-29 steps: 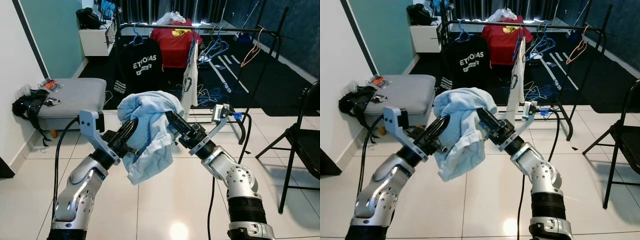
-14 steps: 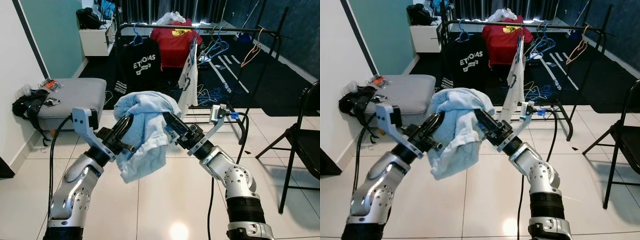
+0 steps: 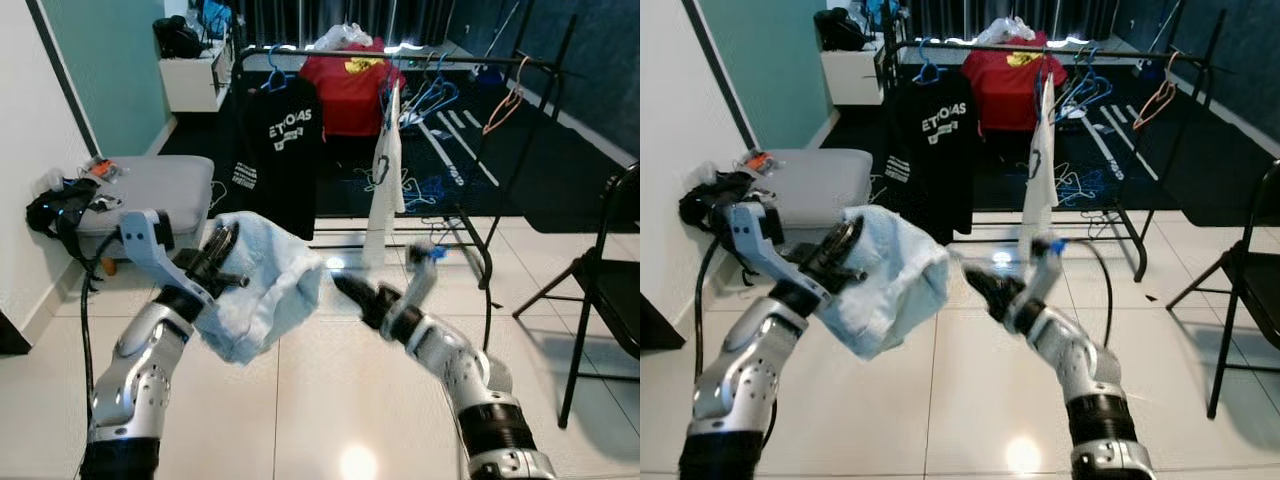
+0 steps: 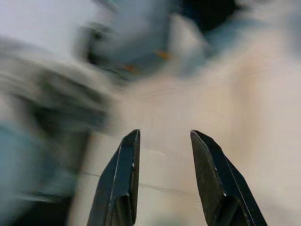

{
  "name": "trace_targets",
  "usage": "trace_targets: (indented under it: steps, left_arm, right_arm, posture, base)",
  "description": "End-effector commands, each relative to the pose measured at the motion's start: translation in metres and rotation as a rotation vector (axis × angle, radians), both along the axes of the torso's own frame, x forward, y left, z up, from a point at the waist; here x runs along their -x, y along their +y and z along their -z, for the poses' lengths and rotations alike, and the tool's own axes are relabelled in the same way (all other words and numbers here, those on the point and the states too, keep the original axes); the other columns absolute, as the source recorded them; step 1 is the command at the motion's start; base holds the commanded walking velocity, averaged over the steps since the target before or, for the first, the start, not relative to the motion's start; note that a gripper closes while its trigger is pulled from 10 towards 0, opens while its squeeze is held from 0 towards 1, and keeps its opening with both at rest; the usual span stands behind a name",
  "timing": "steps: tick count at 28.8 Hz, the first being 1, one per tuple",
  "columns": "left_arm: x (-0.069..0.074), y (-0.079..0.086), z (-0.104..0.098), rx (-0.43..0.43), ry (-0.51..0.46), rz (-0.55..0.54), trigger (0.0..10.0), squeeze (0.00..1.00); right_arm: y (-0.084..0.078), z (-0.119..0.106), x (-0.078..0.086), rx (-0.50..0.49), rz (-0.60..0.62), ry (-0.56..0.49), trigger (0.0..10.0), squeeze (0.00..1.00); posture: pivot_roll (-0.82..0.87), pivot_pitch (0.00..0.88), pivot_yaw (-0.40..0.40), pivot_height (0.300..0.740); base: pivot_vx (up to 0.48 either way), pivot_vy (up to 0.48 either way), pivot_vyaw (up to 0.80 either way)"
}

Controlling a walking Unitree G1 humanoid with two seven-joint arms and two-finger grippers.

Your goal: Hang hanger

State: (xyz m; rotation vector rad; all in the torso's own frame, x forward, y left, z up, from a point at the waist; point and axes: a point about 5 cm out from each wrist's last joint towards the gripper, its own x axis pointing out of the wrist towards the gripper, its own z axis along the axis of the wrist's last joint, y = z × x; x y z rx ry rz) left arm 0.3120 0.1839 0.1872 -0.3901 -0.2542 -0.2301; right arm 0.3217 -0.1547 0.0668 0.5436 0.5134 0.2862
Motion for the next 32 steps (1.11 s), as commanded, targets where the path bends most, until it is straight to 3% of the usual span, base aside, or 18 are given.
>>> trace_targets:
  steps: [1, 2, 3, 4, 7, 9, 10, 12, 15, 16, 17, 20, 25, 27, 32]
  left_arm:
    - [-0.005, 0.011, 0.005, -0.024, 0.070, -0.070, 0.0, 0.00]
    - [-0.009, 0.017, 0.016, -0.040, 0.173, -0.109, 0.0, 0.00]
    - [-0.009, 0.017, 0.016, -0.040, 0.173, -0.109, 0.0, 0.00]
    - [-0.011, 0.022, 0.026, -0.056, 0.269, -0.143, 0.0, 0.00]
    - [-0.013, 0.025, 0.033, -0.026, 0.353, -0.171, 0.0, 0.00]
    - [-0.015, 0.023, 0.039, 0.058, 0.457, -0.180, 0.0, 0.00]
    - [-0.015, 0.023, 0.039, 0.058, 0.457, -0.180, 0.0, 0.00]
    - [-0.017, 0.015, 0.035, 0.100, 0.470, -0.153, 0.0, 0.00]
    - [-0.018, 0.012, 0.032, 0.107, 0.466, -0.142, 0.0, 0.00]
    - [-0.020, 0.006, 0.028, 0.125, 0.458, -0.125, 0.0, 0.00]
    - [-0.022, -0.001, 0.022, 0.143, 0.450, -0.107, 0.0, 0.00]
    - [-0.027, -0.010, 0.013, 0.160, 0.441, -0.090, 0.0, 0.00]
    - [-0.032, -0.014, 0.004, 0.176, 0.445, -0.093, 0.0, 0.00]
    - [-0.036, -0.017, -0.006, 0.194, 0.453, -0.093, 0.0, 0.00]
    - [-0.039, -0.025, -0.023, 0.223, 0.428, -0.056, 0.0, 0.00]
  right_arm:
    - [-0.009, 0.009, 0.002, 0.069, 0.061, 0.033, 10.0, 0.00]
    - [-0.015, 0.012, 0.004, 0.080, 0.095, 0.043, 10.0, 0.00]
    - [-0.015, 0.012, 0.004, 0.080, 0.095, 0.043, 10.0, 0.00]
    - [-0.018, 0.013, 0.006, 0.080, 0.110, 0.035, 10.0, 0.00]
    - [-0.017, 0.010, 0.006, 0.078, 0.104, -0.007, 10.0, 0.00]
    - [-0.007, -0.006, 0.002, 0.126, 0.036, -0.180, 10.0, 0.00]
    - [-0.007, -0.006, 0.002, 0.126, 0.036, -0.180, 10.0, 0.00]
    - [0.008, -0.021, 0.002, 0.186, -0.071, -0.344, 10.0, 0.00]
    - [0.014, -0.025, 0.003, 0.216, -0.123, -0.396, 10.0, 0.00]
    - [0.027, -0.026, 0.005, 0.254, -0.220, -0.449, 10.0, 0.77]
    - [0.040, -0.024, 0.008, 0.275, -0.321, -0.483, 10.0, 1.00]
    - [0.058, -0.020, 0.014, 0.293, -0.455, -0.518, 10.0, 1.00]
    - [0.070, -0.019, 0.017, 0.269, -0.535, -0.537, 10.0, 1.00]
    - [0.081, -0.020, 0.021, 0.203, -0.604, -0.553, 10.0, 1.00]
    - [0.087, -0.020, 0.015, 0.264, -0.589, -0.586, 10.0, 1.00]
  posture:
    - [0.06, 0.000, -0.003, 0.740]
    - [0.05, 0.000, -0.002, 0.740]
    - [0.05, 0.000, -0.002, 0.740]
    - [0.05, 0.000, 0.000, 0.740]
    - [0.05, 0.000, 0.002, 0.740]
    - [0.05, 0.000, 0.003, 0.740]
    - [0.05, 0.000, 0.003, 0.740]
    - [0.05, 0.000, 0.005, 0.740]
    - [0.05, 0.000, 0.005, 0.740]
    - [0.05, 0.000, 0.005, 0.740]
    - [0.05, 0.000, 0.002, 0.740]
    - [0.05, 0.000, -0.004, 0.740]
    - [0.06, 0.000, -0.006, 0.740]
    - [0.06, 0.000, -0.008, 0.740]
    - [0.06, 0.000, -0.006, 0.740]
  base:
    - [0.000, 0.000, 0.00]
    - [0.000, 0.000, 0.00]
    - [0.000, 0.000, 0.00]
    - [0.000, 0.000, 0.00]
    - [0.000, 0.000, 0.00]
    - [0.000, 0.000, 0.00]
    - [0.000, 0.000, 0.00]
    - [0.000, 0.000, 0.00]
    - [0.000, 0.000, 0.00]
    - [0.000, 0.000, 0.00]
    - [0.000, 0.000, 0.00]
    - [0.000, 0.000, 0.00]
    - [0.000, 0.000, 0.00]
    - [0.000, 0.000, 0.00]
    - [0.000, 0.000, 0.00]
